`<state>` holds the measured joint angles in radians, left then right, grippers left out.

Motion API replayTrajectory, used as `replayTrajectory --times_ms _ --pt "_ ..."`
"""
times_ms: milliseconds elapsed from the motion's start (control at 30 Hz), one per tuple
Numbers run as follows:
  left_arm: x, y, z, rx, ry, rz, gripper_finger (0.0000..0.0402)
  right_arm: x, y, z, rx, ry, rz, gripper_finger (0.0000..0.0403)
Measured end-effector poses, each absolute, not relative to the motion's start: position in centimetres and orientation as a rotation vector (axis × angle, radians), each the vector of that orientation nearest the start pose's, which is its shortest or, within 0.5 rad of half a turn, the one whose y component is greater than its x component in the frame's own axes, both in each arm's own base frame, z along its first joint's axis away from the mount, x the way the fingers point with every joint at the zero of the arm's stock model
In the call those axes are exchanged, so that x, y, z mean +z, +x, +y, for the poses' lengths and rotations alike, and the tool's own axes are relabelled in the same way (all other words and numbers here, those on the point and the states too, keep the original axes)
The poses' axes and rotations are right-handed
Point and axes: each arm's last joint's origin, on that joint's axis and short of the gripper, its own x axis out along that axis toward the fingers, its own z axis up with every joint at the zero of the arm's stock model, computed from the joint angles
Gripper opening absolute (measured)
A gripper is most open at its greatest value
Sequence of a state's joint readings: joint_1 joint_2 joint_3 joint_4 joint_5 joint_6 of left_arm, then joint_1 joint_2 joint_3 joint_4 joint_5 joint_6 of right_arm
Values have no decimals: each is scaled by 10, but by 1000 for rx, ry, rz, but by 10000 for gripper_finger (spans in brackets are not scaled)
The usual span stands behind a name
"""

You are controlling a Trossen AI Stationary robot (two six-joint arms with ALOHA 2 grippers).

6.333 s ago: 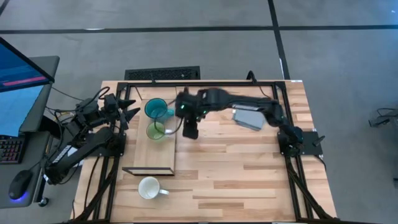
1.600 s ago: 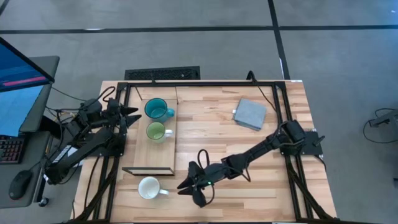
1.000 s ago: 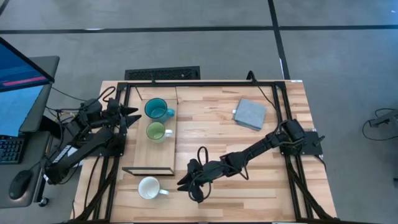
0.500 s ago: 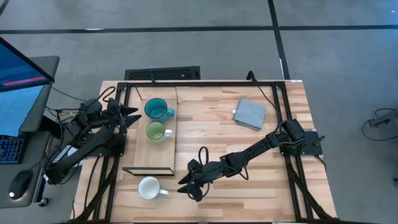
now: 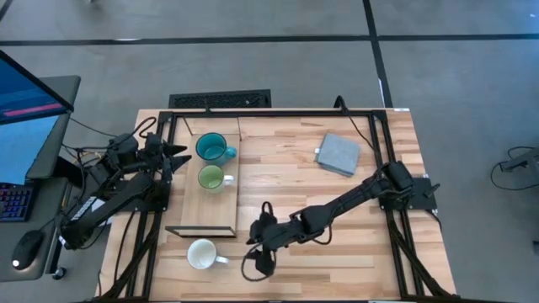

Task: Stack small to large cups/mugs on shelf
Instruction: Put the white mug on the shelf

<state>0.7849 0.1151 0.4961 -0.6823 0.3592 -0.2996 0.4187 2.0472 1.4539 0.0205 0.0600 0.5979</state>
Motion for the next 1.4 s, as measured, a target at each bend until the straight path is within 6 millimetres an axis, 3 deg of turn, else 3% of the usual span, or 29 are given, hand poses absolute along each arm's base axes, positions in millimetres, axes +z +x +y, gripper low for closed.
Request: replayTrajectory --times_ms 133,567,1400 --pt "252 45 31 459 -458 191 248 211 422 184 133 334 708 244" --pt "252 45 31 459 -458 192 248 230 424 189 127 323 720 244" --pt "252 45 31 459 -459 192 248 231 428 184 94 231 668 244"
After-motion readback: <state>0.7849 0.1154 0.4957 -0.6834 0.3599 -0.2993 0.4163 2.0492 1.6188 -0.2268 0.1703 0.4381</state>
